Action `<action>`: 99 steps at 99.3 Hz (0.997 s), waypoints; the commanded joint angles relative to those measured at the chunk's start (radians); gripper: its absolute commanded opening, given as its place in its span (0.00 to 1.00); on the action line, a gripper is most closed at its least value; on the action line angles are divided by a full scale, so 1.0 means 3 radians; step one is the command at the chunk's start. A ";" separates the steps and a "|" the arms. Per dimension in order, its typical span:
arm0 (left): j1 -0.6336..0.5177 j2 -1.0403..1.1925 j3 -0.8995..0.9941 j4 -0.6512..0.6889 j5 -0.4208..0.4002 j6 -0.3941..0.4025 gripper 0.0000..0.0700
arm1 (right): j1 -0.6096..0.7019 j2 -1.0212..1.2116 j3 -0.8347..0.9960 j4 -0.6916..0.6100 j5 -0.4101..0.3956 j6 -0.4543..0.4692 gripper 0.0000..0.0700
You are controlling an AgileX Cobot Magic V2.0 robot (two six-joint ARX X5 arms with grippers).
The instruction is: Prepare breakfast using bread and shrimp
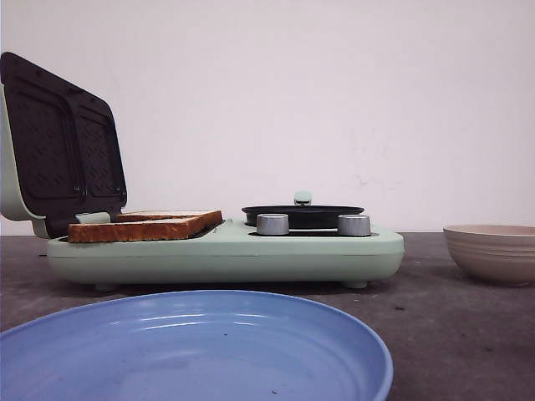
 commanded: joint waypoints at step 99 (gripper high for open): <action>0.0435 0.1027 0.0022 -0.0033 0.0820 0.0065 0.62 | 0.0020 -0.0008 0.0032 0.0065 -0.0120 -0.0065 0.00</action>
